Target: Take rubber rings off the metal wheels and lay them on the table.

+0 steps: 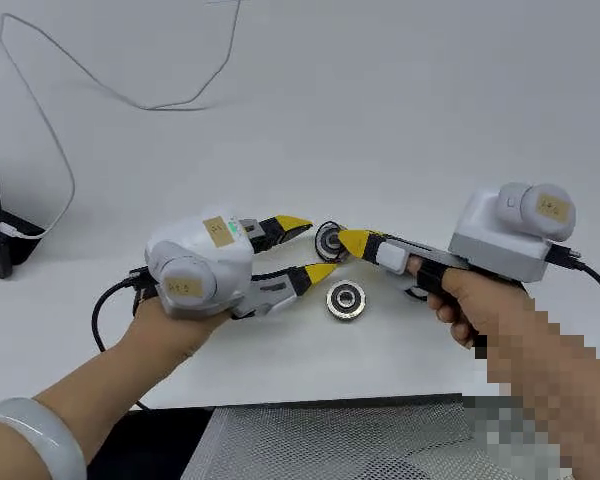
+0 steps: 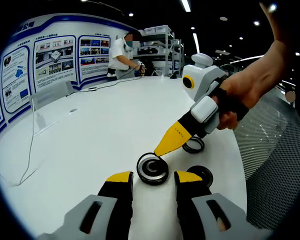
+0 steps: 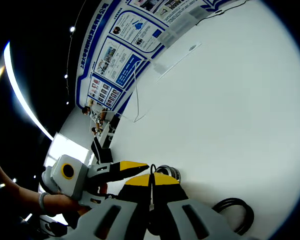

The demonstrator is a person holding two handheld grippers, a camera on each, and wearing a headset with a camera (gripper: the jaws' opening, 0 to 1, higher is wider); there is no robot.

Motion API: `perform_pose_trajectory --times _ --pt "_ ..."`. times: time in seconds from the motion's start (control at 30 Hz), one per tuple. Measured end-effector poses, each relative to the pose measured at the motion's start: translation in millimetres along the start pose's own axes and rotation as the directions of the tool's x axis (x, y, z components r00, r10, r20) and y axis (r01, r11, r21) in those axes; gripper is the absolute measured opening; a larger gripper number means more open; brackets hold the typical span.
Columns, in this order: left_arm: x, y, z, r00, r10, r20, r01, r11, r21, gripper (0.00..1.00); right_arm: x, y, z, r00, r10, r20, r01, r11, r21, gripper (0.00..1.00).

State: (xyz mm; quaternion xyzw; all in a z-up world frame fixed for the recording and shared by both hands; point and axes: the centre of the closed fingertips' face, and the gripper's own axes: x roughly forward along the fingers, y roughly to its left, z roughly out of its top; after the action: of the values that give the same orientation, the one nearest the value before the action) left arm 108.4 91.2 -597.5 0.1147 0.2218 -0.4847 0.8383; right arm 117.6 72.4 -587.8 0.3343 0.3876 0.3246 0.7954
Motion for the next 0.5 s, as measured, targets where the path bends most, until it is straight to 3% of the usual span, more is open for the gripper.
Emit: perform_pose_trajectory --times 0.5 --pt "-20.6 -0.7 -5.0 0.9994 0.031 0.013 -0.03 0.999 -0.036 0.37 -7.9 20.7 -3.9 0.9993 0.038 0.005 -0.038 0.999 0.005 0.01"
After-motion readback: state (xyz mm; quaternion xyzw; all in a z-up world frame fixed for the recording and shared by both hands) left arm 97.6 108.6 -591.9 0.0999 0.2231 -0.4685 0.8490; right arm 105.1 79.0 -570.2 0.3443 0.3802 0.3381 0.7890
